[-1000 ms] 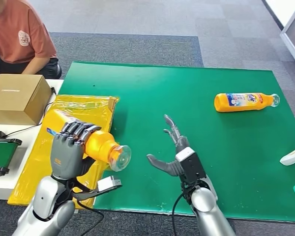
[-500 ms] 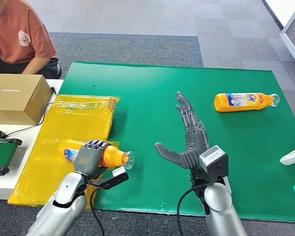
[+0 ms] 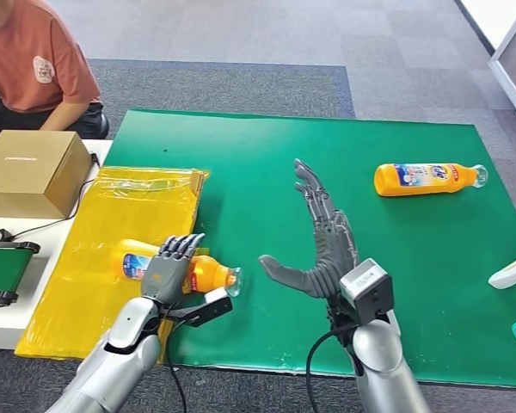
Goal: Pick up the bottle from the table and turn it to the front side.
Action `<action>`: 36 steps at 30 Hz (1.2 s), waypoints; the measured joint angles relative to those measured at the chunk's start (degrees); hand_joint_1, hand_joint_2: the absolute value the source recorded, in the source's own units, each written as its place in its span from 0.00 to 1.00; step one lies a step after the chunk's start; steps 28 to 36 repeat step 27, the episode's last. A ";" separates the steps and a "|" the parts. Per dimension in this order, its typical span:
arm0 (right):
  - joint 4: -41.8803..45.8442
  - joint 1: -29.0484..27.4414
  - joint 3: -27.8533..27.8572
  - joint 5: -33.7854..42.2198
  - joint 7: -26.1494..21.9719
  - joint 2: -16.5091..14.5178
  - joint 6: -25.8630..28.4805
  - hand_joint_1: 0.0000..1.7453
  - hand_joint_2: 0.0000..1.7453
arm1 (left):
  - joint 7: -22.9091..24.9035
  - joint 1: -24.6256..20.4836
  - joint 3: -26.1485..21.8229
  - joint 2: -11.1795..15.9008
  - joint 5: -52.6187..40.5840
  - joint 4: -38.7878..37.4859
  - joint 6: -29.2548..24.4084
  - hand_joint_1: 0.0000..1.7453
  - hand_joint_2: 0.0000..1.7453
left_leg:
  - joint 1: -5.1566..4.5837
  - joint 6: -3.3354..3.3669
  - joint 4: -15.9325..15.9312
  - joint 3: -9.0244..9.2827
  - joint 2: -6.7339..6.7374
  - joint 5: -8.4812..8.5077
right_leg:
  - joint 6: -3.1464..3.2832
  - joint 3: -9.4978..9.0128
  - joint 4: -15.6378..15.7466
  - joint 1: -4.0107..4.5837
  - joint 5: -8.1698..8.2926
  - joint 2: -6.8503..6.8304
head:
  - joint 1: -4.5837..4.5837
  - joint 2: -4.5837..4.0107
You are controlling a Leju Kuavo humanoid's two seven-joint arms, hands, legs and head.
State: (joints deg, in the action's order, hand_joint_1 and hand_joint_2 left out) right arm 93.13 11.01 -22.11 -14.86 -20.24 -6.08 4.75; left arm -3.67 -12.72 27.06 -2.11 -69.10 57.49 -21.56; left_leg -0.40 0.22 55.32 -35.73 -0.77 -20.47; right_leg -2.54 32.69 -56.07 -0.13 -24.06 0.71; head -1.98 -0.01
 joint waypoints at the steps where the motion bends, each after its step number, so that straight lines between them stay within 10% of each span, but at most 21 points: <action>1: 0.00 -0.02 -0.04 -0.02 0.02 0.02 -0.04 0.00 1.00 | 0.05 0.29 0.00 -0.01 0.01 0.31 -0.39 0.00 1.00 | 0.00 0.00 0.00 0.00 0.00 0.00 | 0.00 0.00 0.00 0.00 0.00 0.00 | 0.00 0.00; 13: 0.00 -0.19 -0.12 -0.31 0.15 0.39 -0.07 0.00 1.00 | 2.30 3.78 -0.87 0.13 -2.25 3.79 -5.67 0.00 1.00 | 0.00 0.00 0.00 -0.06 0.00 -0.01 | -0.01 0.08 0.00 0.00 0.01 0.01 | -0.01 -0.01; 20: 0.00 -1.47 -0.11 -1.03 0.95 0.93 1.22 0.00 1.00 | 8.86 8.98 -4.73 0.32 -16.08 12.98 -17.95 0.00 1.00 | 0.00 -0.01 0.00 -0.14 0.01 -0.04 | 0.01 0.14 0.00 0.00 -0.01 0.01 | -0.01 0.00; 27: 0.00 -3.70 -0.10 -1.43 1.16 1.67 2.66 0.00 1.00 | 8.00 15.68 -10.46 -0.06 -18.55 30.15 -18.47 0.00 1.00 | 0.01 0.00 0.00 -0.22 0.02 -0.09 | 0.01 0.24 0.01 0.00 -0.05 0.01 | 0.00 0.00; 36: 0.00 -3.70 -0.10 -1.43 1.16 1.67 2.66 0.00 1.00 | 8.00 15.68 -10.46 -0.06 -18.55 30.15 -18.47 0.00 1.00 | 0.01 0.00 0.00 -0.22 0.02 -0.09 | 0.01 0.24 0.01 0.00 -0.05 0.01 | 0.00 0.00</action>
